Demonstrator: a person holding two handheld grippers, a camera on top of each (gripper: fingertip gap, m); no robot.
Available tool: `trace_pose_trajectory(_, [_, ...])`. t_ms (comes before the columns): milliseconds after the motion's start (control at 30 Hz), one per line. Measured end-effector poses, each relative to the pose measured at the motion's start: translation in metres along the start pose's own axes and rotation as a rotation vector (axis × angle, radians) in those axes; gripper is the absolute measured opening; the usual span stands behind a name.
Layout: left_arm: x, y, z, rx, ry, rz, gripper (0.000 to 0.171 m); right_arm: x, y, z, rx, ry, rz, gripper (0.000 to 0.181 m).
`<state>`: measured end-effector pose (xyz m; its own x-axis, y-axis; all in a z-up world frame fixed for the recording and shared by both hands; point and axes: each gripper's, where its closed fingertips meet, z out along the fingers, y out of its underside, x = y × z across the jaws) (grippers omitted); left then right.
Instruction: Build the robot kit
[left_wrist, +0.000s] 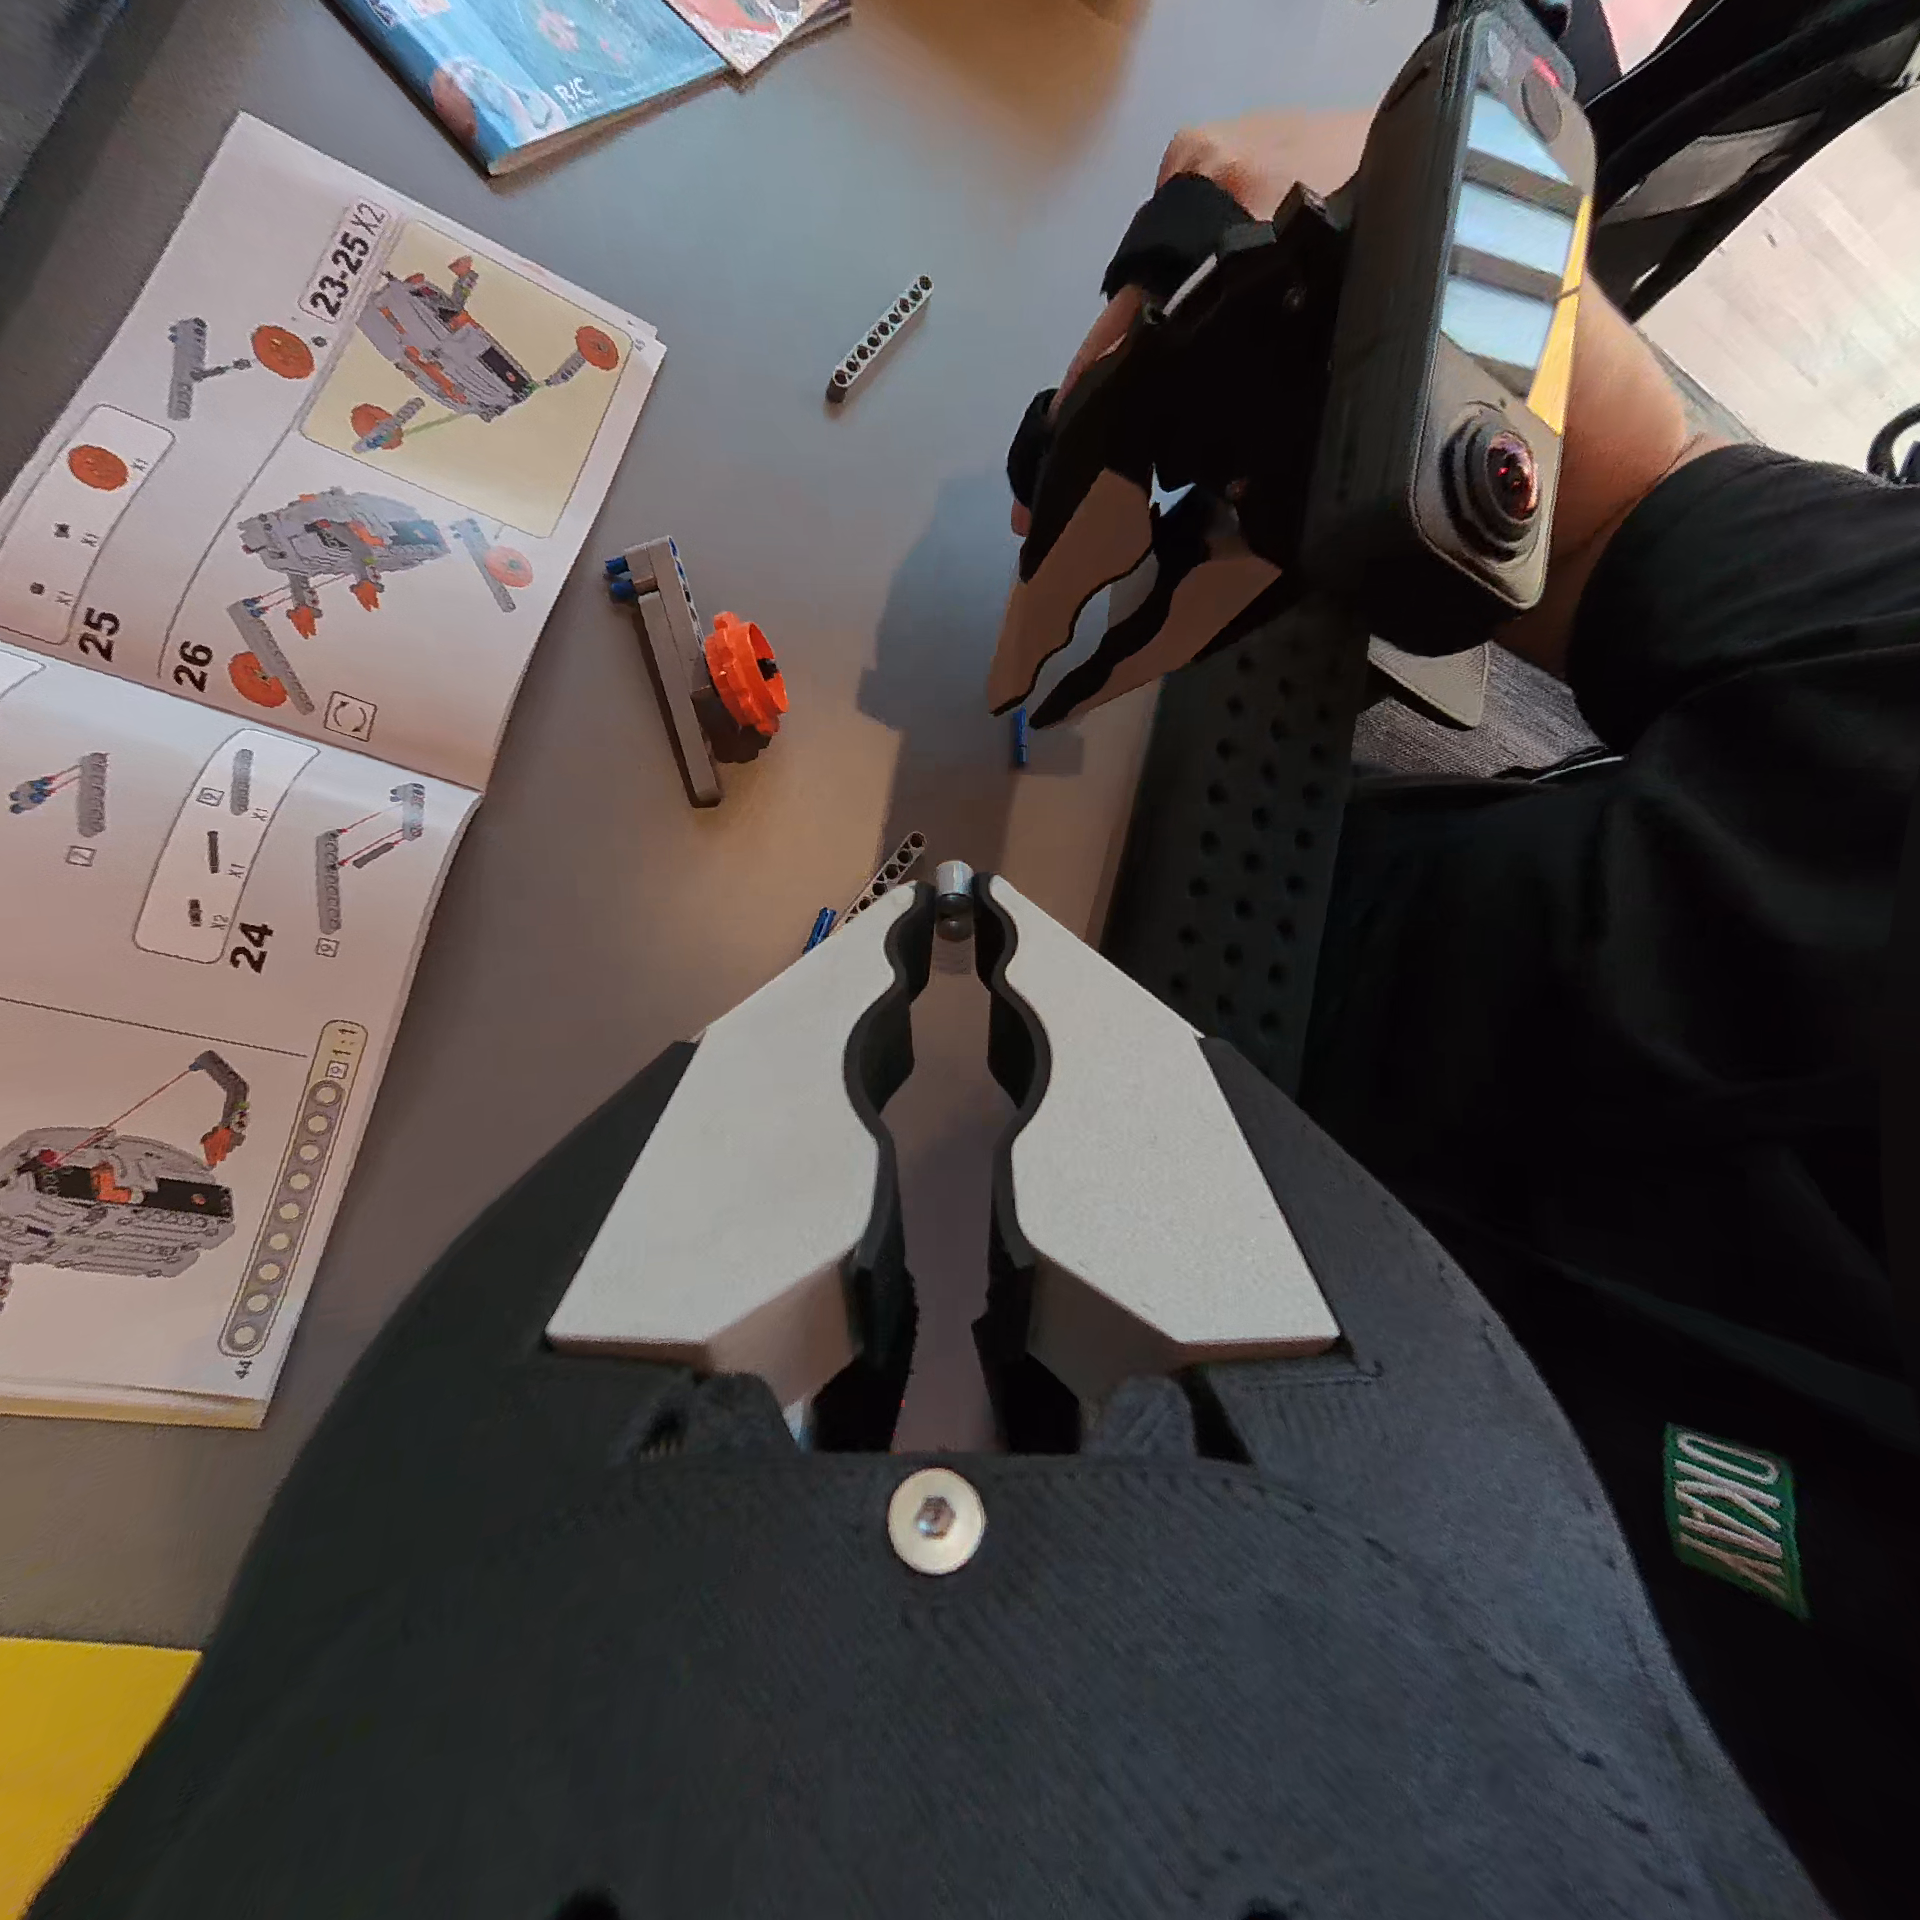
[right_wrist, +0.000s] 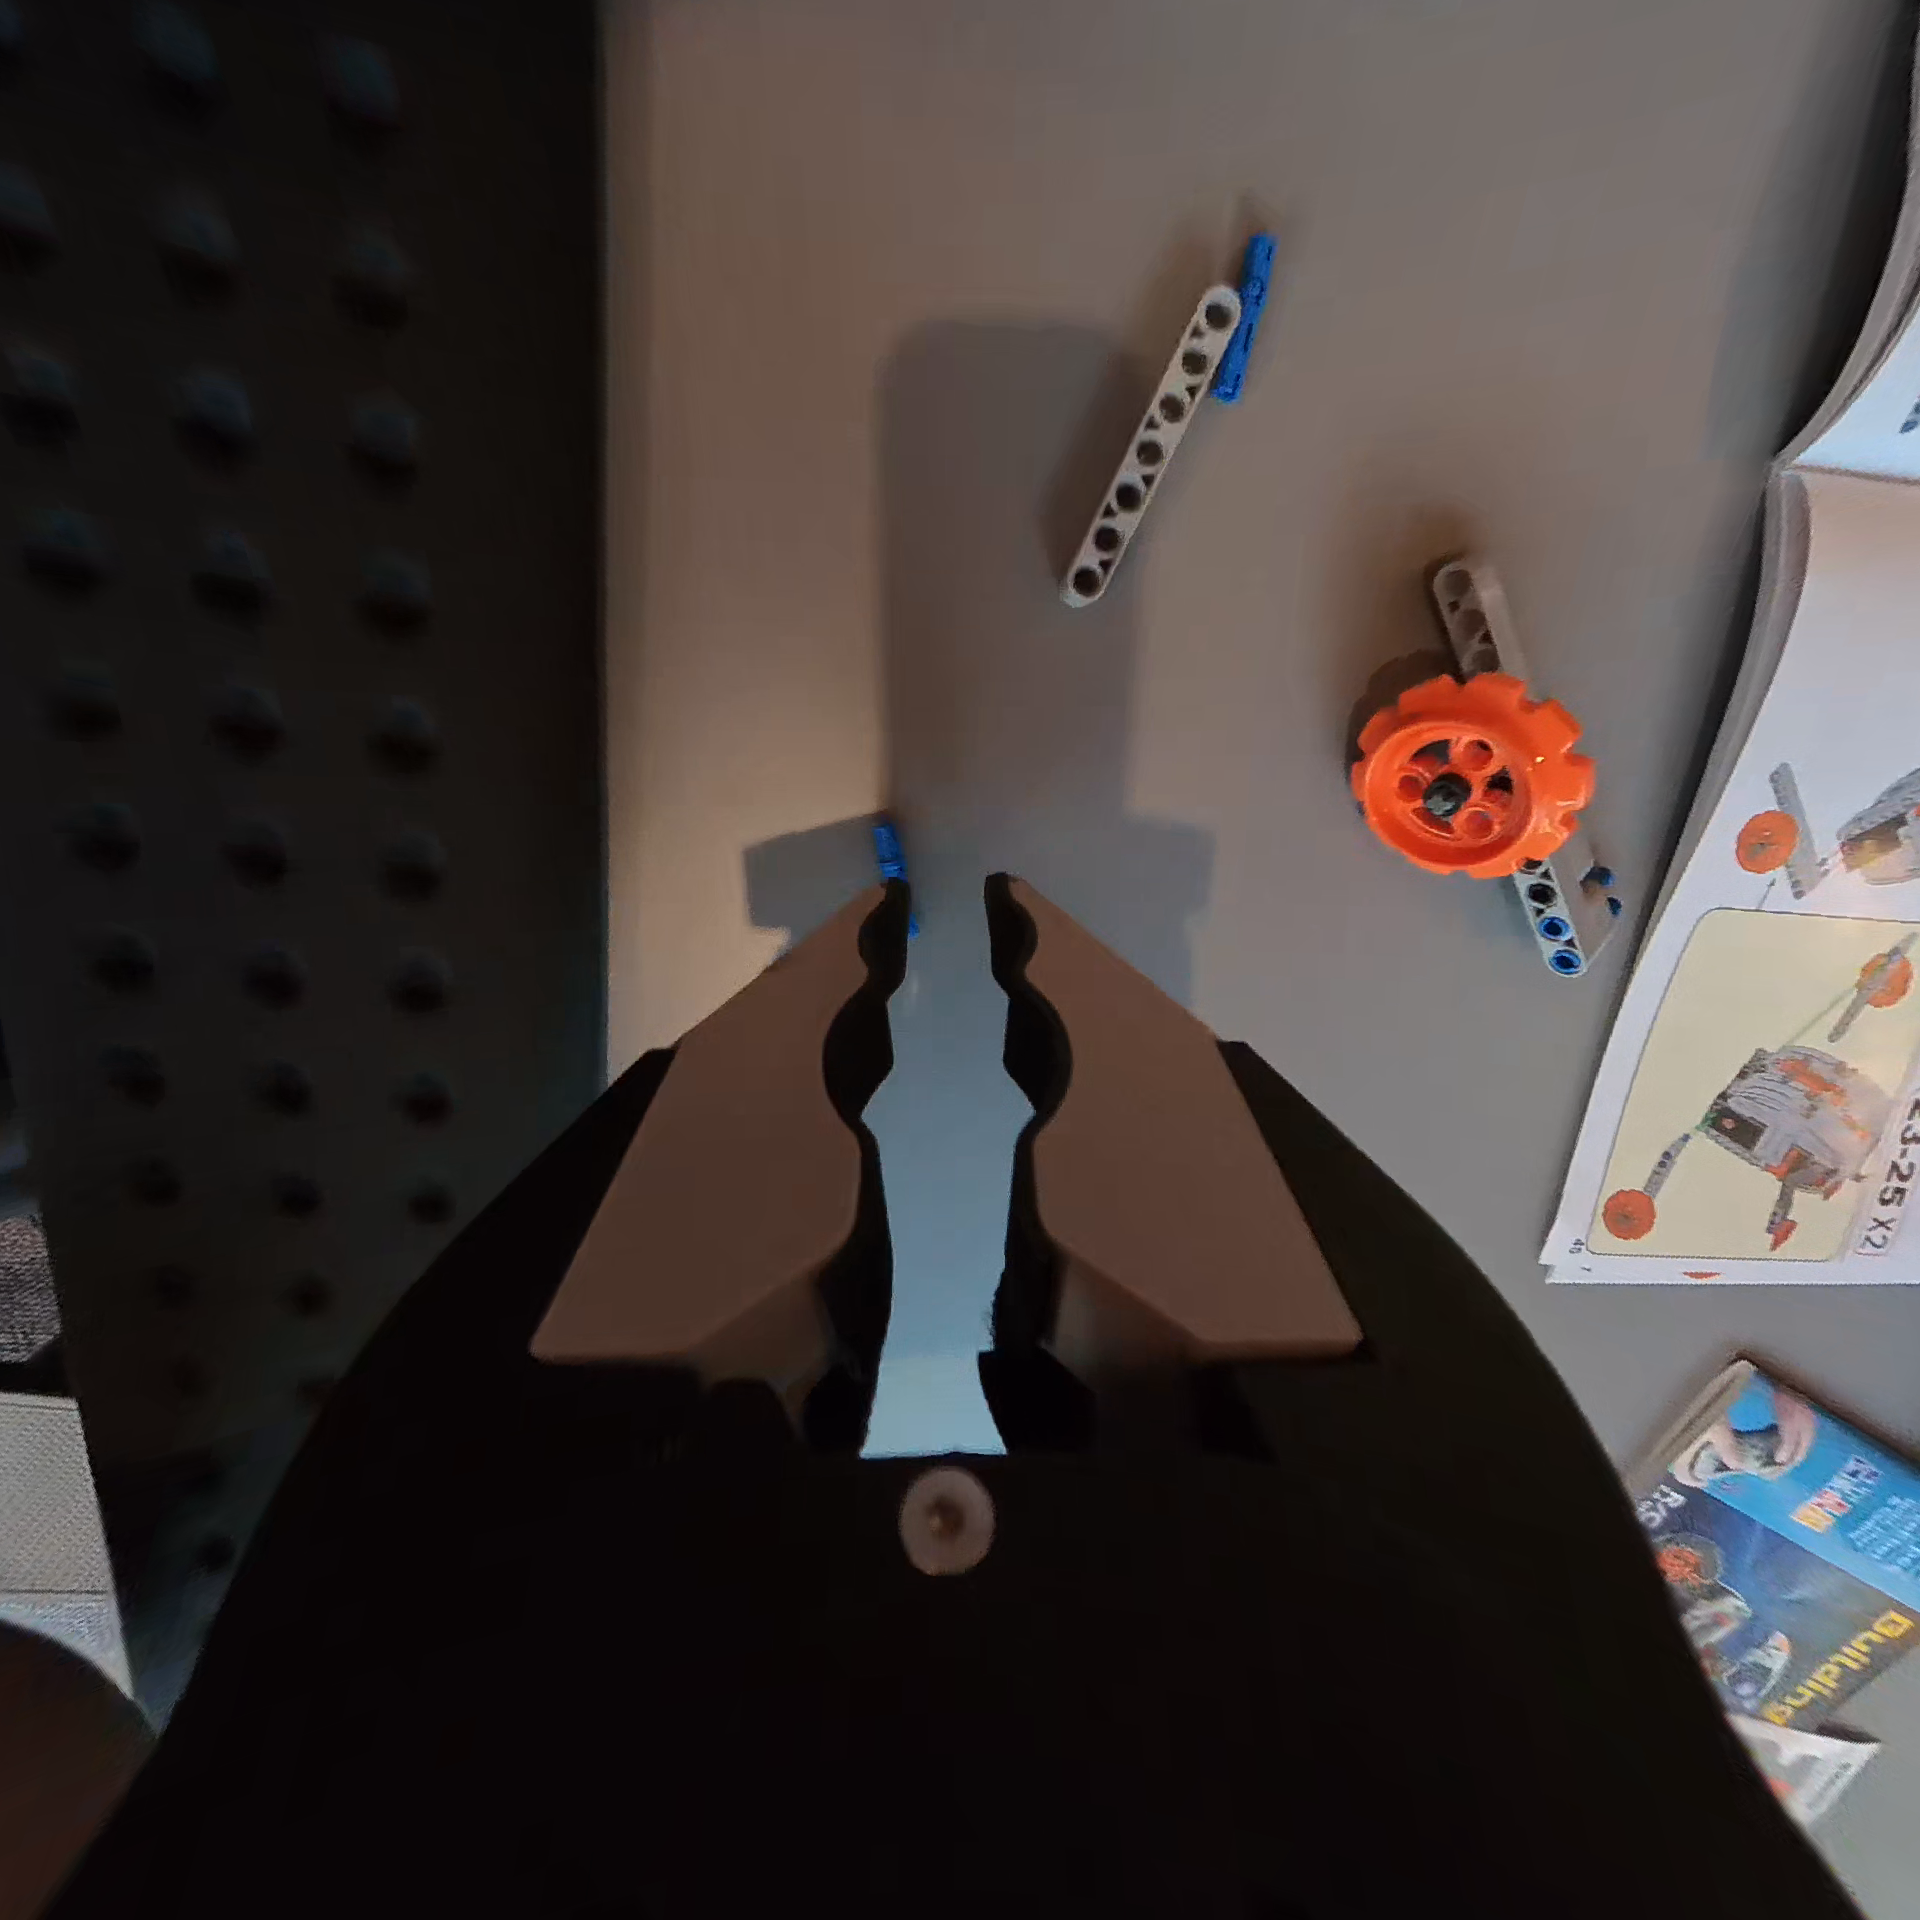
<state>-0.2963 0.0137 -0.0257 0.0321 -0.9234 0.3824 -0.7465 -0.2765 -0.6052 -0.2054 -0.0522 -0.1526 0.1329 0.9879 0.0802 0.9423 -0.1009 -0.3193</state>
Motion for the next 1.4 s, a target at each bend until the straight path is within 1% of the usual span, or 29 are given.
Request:
trace_pose_trajectory(133, [0.001, -0.003, -0.011, 0.028, -0.012, 0.008, 0.005, -0.009, -0.007, -0.001, -0.013, -0.039, -0.033, 0.015])
trace_pose_trajectory(367, [0.009, -0.005, -0.02, 0.044, -0.021, 0.035, 0.005, -0.008, -0.003, 0.012, -0.153, -0.06, -0.047, 0.013])
trace_pose_trajectory(633, [0.017, -0.004, -0.027, 0.05, -0.026, 0.066, 0.005, -0.001, -0.002, 0.015, -0.29, -0.013, -0.081, 0.011])
trace_pose_trajectory(867, [0.02, -0.005, -0.031, 0.057, -0.022, 0.074, 0.005, 0.002, 0.0, 0.018, -0.348, -0.008, -0.09, 0.009])
trace_pose_trajectory(900, [0.02, -0.005, -0.031, 0.057, -0.022, 0.075, 0.005, 0.002, -0.001, 0.018, -0.35, -0.008, -0.09, 0.005])
trace_pose_trajectory(1100, [0.019, -0.005, -0.031, 0.057, -0.019, 0.076, 0.006, 0.002, -0.001, 0.018, -0.331, -0.021, -0.074, 0.004])
trace_pose_trajectory(1133, [0.019, -0.005, -0.03, 0.055, -0.017, 0.073, 0.006, 0.004, -0.002, 0.017, -0.302, -0.01, -0.067, 0.004])
trace_pose_trajectory(1167, [0.018, -0.005, -0.029, 0.053, -0.014, 0.071, 0.005, 0.007, -0.008, 0.015, -0.227, 0.005, -0.046, 0.004])
trace_pose_trajectory(1200, [0.017, -0.005, -0.029, 0.052, -0.01, 0.068, 0.005, 0.014, -0.017, 0.011, -0.11, 0.039, -0.006, 0.003])
trace_pose_trajectory(1233, [0.017, -0.005, -0.028, 0.051, -0.004, 0.063, 0.006, 0.023, -0.028, 0.003, 0.041, 0.081, 0.056, 0.003])
trace_pose_trajectory(1267, [0.016, -0.005, -0.027, 0.05, 0.002, 0.057, 0.006, 0.034, -0.039, -0.007, 0.233, 0.121, 0.139, 0.002])
trace_pose_trajectory(1300, [0.016, -0.005, -0.026, 0.052, 0.007, 0.054, 0.006, 0.042, -0.049, -0.017, 0.442, 0.125, 0.228, 0.003])
trace_pose_trajectory(1333, [0.016, -0.006, -0.025, 0.054, 0.01, 0.053, 0.005, 0.048, -0.05, -0.025, 0.602, 0.105, 0.33, 0.002])
trace_pose_trajectory(1400, [0.016, -0.006, -0.023, 0.048, 0.012, 0.057, 0.006, 0.058, -0.037, -0.027, 0.741, 0.061, 0.524, 0.003])
